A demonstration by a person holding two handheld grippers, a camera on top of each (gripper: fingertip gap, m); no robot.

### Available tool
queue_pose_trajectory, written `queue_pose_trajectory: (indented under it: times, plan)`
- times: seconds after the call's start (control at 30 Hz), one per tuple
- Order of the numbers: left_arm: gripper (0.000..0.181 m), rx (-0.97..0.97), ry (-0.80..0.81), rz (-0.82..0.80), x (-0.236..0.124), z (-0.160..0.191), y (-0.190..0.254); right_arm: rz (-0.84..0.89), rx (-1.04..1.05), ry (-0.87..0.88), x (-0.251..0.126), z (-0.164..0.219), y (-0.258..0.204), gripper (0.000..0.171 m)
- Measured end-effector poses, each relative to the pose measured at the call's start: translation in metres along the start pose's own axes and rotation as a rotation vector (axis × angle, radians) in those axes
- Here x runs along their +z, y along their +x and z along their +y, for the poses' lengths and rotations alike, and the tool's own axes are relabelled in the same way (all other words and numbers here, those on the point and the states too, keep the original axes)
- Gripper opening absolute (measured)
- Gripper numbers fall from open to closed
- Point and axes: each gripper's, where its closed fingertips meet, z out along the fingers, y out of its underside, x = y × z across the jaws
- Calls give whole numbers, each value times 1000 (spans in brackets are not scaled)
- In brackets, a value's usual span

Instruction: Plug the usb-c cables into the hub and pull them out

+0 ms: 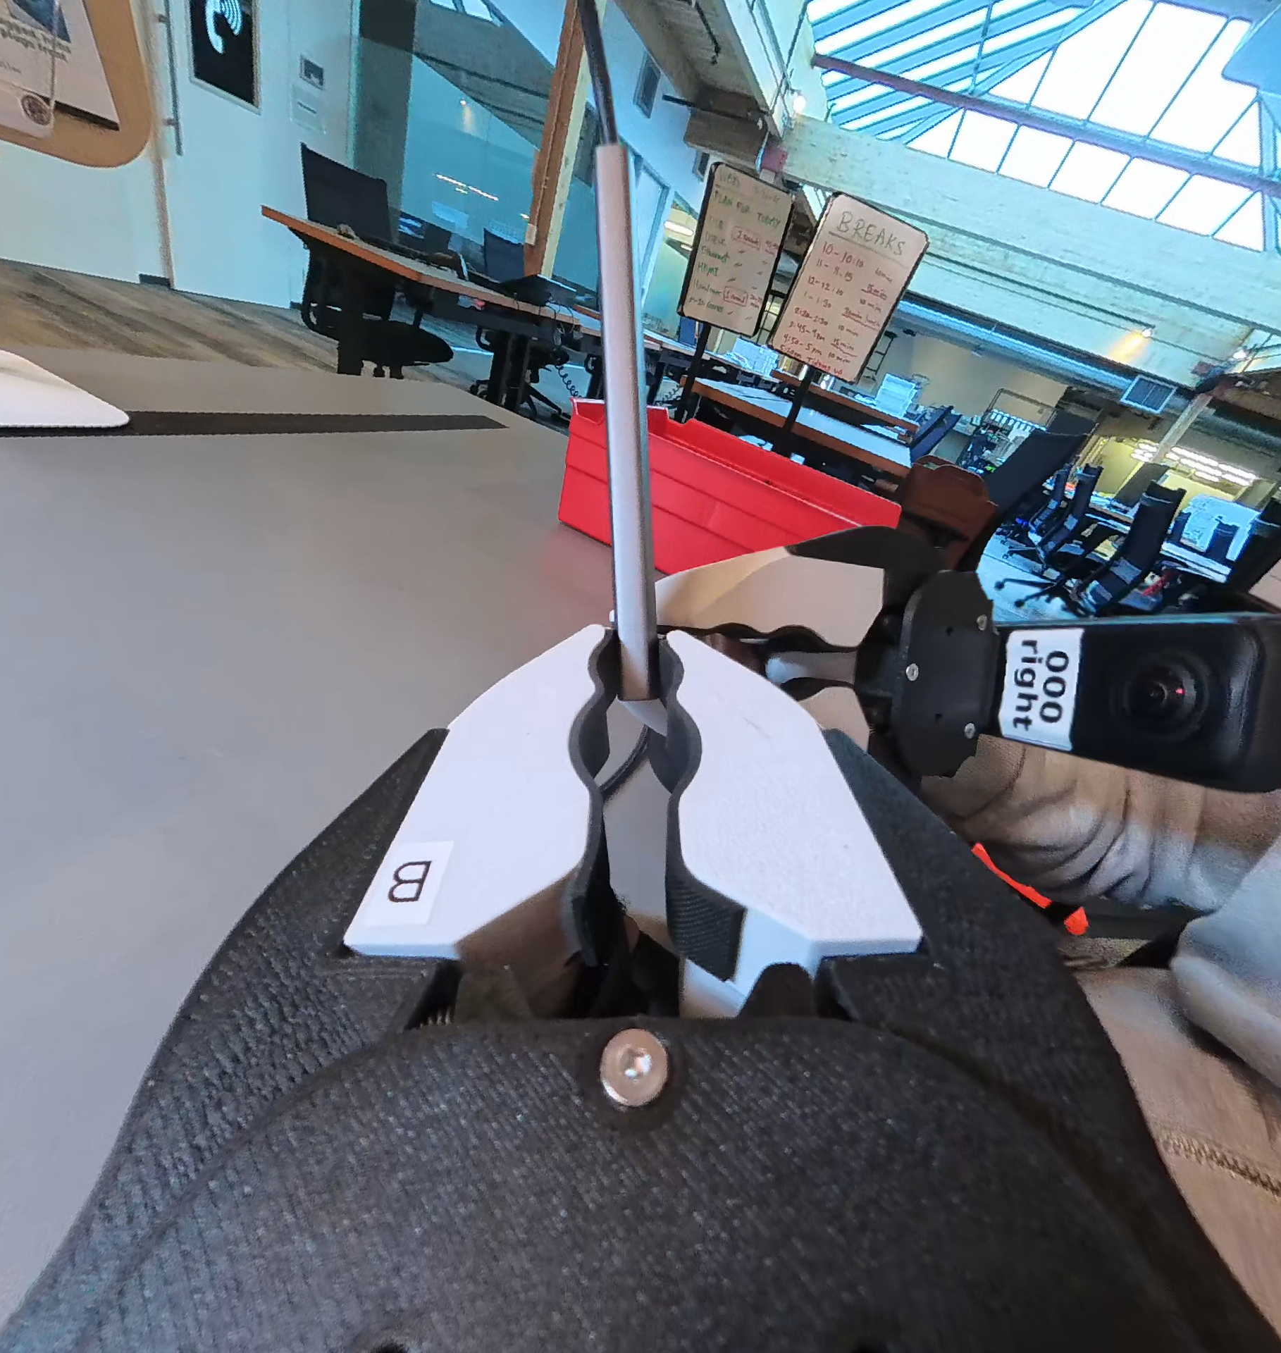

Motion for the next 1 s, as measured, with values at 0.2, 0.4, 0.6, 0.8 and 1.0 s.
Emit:
queue_pose_trajectory:
  times: [0.2, 0.4, 0.6, 0.8, 1.0]
  plan:
    - [11, -21, -8, 7, 1, 1, -1, -1, 15, 24, 0, 1, 0, 12]
    - [11, -5, -21, -2, 3, 3, -1, 13, 12, 29, -1, 3, -2, 12]
    - [11, -10, -26, -2, 4, 3, -1, 22, 7, 25, -2, 4, -2, 12]
    - [11, -22, -16, 4, 3, 2, -1, 30, 1, 23, -1, 5, -1, 13]
    - [11, -44, -25, 5, 5, 2, -3, 36, -39, -2, -1, 7, -2, 12]
